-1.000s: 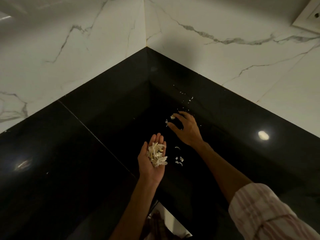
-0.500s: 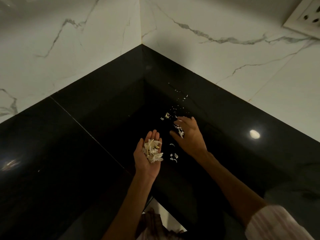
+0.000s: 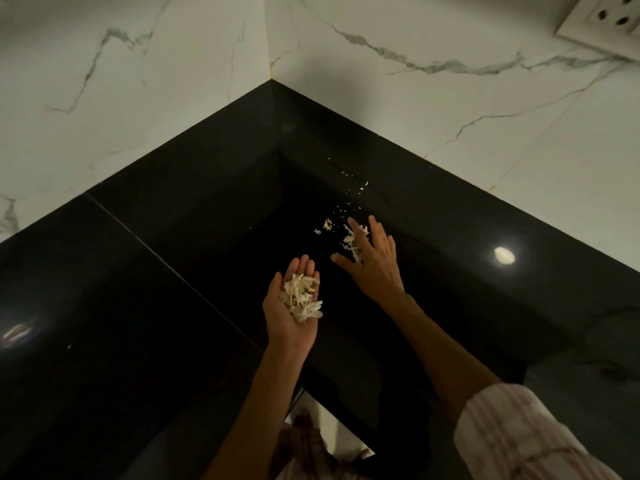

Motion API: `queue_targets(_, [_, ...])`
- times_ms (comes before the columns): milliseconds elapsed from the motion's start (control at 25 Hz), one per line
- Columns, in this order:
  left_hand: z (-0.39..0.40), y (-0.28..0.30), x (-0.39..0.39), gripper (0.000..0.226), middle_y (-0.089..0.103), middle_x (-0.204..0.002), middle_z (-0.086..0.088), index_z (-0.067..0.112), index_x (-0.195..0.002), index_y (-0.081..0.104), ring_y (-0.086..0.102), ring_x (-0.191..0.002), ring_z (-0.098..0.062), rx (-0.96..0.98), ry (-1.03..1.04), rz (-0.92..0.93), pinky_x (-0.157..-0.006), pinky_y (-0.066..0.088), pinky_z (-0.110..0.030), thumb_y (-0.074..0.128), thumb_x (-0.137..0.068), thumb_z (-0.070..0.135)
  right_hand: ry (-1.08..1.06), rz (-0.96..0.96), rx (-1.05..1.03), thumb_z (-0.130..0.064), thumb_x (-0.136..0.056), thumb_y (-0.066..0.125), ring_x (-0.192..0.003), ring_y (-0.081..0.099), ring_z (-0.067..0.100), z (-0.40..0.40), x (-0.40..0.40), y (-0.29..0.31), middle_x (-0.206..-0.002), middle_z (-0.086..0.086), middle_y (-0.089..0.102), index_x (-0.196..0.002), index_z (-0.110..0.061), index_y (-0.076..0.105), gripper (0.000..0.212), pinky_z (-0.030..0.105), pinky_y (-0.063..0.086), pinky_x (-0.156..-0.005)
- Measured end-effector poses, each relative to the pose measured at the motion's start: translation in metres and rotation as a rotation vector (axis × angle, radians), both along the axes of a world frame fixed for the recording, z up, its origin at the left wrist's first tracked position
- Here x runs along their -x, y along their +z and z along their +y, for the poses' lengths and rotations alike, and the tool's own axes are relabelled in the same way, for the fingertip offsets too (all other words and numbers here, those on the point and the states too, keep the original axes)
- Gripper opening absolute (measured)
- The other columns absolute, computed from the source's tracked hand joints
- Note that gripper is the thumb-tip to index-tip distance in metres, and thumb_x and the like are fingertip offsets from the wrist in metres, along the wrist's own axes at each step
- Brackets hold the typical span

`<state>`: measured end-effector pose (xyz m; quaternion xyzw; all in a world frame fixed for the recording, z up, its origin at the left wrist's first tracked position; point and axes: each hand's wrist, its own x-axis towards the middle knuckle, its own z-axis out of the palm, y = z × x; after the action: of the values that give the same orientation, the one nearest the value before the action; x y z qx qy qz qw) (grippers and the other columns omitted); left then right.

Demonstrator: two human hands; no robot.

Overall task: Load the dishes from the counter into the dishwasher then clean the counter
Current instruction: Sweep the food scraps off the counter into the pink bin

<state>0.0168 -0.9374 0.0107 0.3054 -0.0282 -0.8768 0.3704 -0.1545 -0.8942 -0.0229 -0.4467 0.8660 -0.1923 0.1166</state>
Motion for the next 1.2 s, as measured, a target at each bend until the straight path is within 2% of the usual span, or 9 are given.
queue_targets(80, [-0.001, 0.001, 0.0, 0.04, 0.067, -0.118, -0.012, 0.008, -0.119, 0.058, 0.061, -0.111, -0.022, -0.002, -0.005, 0.005, -0.094, 0.047, -0.036, 0.029, -0.106, 0.032, 0.072, -0.056, 0.099, -0.05, -0.092, 0.056, -0.148, 0.016, 0.027, -0.009, 0.007, -0.003, -0.159, 0.008, 0.026, -0.147, -0.027, 0.039, 0.063, 0.054, 0.018, -0.119])
queue_targets(160, [-0.001, 0.002, 0.0, 0.041, 0.065, -0.12, -0.011, 0.007, -0.124, 0.056, 0.06, -0.113, -0.022, 0.007, -0.025, -0.002, -0.097, 0.045, -0.036, 0.029, -0.106, 0.033, 0.107, -0.121, 0.132, -0.043, -0.091, 0.061, -0.145, 0.023, 0.022, -0.008, 0.012, 0.003, -0.153, 0.003, 0.037, -0.14, -0.023, 0.051, 0.053, 0.05, 0.031, -0.115])
queue_targets(360, [-0.003, 0.0, 0.001, 0.042, 0.063, -0.123, -0.011, 0.006, -0.131, 0.05, 0.059, -0.114, -0.021, 0.024, -0.038, -0.012, -0.099, 0.043, -0.035, 0.027, -0.106, 0.031, 0.229, 0.039, -0.216, -0.046, -0.09, 0.062, -0.14, 0.026, 0.019, 0.009, 0.022, 0.025, -0.155, -0.005, 0.033, -0.143, -0.034, 0.045, 0.057, 0.042, 0.032, -0.112])
queue_targets(600, [-0.002, 0.0, 0.005, 0.041, 0.062, -0.122, -0.01, 0.006, -0.129, 0.051, 0.058, -0.112, -0.021, 0.018, -0.036, -0.015, -0.105, 0.039, -0.037, 0.027, -0.106, 0.029, -0.007, 0.095, 0.201, -0.002, -0.09, 0.062, -0.109, 0.052, 0.018, 0.017, -0.021, 0.004, -0.123, 0.005, 0.06, -0.122, -0.009, 0.064, 0.033, 0.031, 0.054, -0.086])
queue_targets(840, [0.001, 0.005, 0.003, 0.04, 0.063, -0.119, -0.01, 0.005, -0.127, 0.052, 0.059, -0.112, -0.021, -0.012, -0.013, -0.01, -0.104, 0.039, -0.037, 0.028, -0.106, 0.03, -0.07, 0.039, 0.166, 0.002, -0.092, 0.055, -0.101, 0.054, 0.015, 0.004, -0.011, 0.013, -0.11, 0.005, 0.062, -0.105, -0.01, 0.067, 0.021, 0.022, 0.045, -0.081])
queue_targets(960, [0.002, 0.006, 0.002, 0.041, 0.063, -0.119, -0.011, 0.004, -0.13, 0.05, 0.055, -0.12, -0.021, -0.036, -0.001, 0.008, -0.106, 0.038, -0.037, 0.029, -0.106, 0.03, -0.068, -0.007, 0.069, 0.003, -0.09, 0.056, -0.101, 0.055, 0.014, 0.001, -0.006, 0.019, -0.11, 0.003, 0.057, -0.099, -0.012, 0.064, 0.018, 0.024, 0.05, -0.083])
queue_targets(1040, [0.003, 0.006, 0.001, 0.041, 0.062, -0.12, -0.011, 0.004, -0.129, 0.051, 0.05, -0.124, -0.021, -0.046, -0.003, 0.012, -0.108, 0.036, -0.038, 0.03, -0.105, 0.031, -0.174, -0.17, 0.058, 0.003, -0.091, 0.056, -0.094, 0.058, 0.01, 0.001, 0.0, 0.025, -0.106, 0.0, 0.058, -0.095, -0.014, 0.065, 0.02, 0.014, 0.048, -0.074])
queue_targets(1120, [0.006, 0.005, 0.001, 0.042, 0.061, -0.123, -0.012, 0.004, -0.132, 0.048, 0.049, -0.125, -0.021, -0.058, -0.01, 0.019, -0.108, 0.035, -0.038, 0.029, -0.105, 0.031, -0.382, -0.485, 0.173, 0.0, -0.091, 0.061, -0.084, 0.063, 0.005, 0.004, 0.0, 0.037, -0.1, -0.001, 0.067, -0.087, -0.019, 0.068, 0.021, 0.006, 0.045, -0.061])
queue_targets(1200, [0.008, 0.005, 0.003, 0.044, 0.057, -0.13, -0.013, 0.004, -0.136, 0.045, 0.047, -0.126, -0.021, -0.056, -0.019, 0.024, -0.108, 0.034, -0.038, 0.028, -0.106, 0.031, -0.472, -0.783, 0.36, -0.005, -0.088, 0.067, -0.085, 0.069, 0.012, 0.009, -0.014, 0.053, -0.094, 0.0, 0.072, -0.085, -0.019, 0.072, 0.016, 0.011, 0.05, -0.063])
